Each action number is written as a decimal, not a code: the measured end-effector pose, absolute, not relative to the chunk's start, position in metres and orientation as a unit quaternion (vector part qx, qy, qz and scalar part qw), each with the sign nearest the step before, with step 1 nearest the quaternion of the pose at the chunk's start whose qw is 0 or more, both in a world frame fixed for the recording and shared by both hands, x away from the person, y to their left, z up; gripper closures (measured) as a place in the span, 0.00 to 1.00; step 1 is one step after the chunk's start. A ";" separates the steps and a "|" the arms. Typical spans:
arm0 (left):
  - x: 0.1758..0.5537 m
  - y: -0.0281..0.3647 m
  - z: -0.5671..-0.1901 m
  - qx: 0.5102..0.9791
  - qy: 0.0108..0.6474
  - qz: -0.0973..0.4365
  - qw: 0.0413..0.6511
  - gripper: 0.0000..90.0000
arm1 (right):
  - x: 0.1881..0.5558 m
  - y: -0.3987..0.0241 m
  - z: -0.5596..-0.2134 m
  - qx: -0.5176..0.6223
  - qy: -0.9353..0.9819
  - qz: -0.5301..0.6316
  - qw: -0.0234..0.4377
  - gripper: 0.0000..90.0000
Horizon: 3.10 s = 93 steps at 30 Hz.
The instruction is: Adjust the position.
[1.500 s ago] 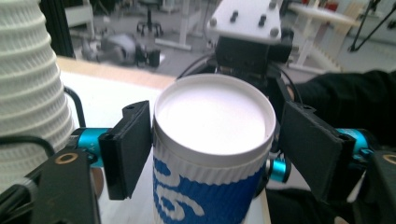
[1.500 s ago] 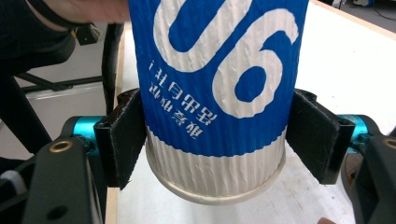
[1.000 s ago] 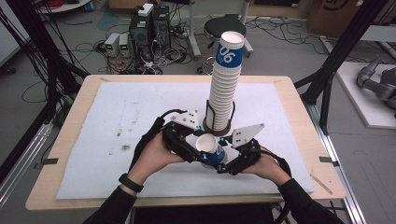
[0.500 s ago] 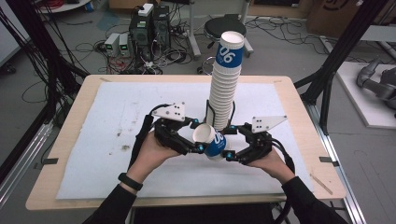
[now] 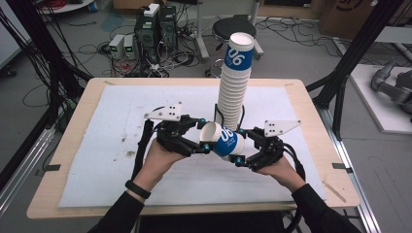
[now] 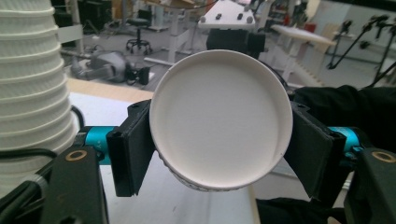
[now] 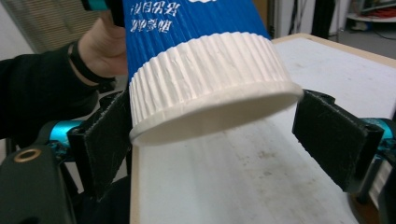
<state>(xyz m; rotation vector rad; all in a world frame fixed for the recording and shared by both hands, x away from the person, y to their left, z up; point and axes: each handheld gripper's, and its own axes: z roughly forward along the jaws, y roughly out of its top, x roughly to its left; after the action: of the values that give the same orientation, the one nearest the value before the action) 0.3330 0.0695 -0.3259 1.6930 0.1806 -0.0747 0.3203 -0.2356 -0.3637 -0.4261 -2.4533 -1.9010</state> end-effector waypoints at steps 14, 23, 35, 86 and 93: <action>0.332 0.064 -0.326 0.782 0.085 -0.041 0.617 0.31 | 0.320 -0.235 -0.363 -0.110 -0.804 -0.584 -0.003 0.22; 0.330 0.063 -0.318 0.842 0.084 -0.038 0.532 0.25 | 0.320 -0.233 -0.361 -0.091 -0.853 -0.514 -0.021 0.23; 0.330 0.048 -0.330 0.876 0.079 -0.042 0.473 0.31 | 0.317 -0.228 -0.359 -0.079 -0.882 -0.464 -0.032 0.23; 0.332 0.054 -0.333 0.865 0.071 -0.045 0.495 0.26 | 0.320 -0.235 -0.347 -0.096 -0.861 -0.500 -0.001 0.24; 0.329 0.043 -0.338 0.889 0.060 -0.049 0.452 0.31 | 0.316 -0.228 -0.347 -0.078 -0.877 -0.473 -0.013 0.24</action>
<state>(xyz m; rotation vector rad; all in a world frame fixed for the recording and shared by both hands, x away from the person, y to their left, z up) 0.3286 0.0431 -0.3382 2.1956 0.1477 -0.1201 0.3159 -0.2275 -0.3473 -0.2464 -2.7803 -1.4992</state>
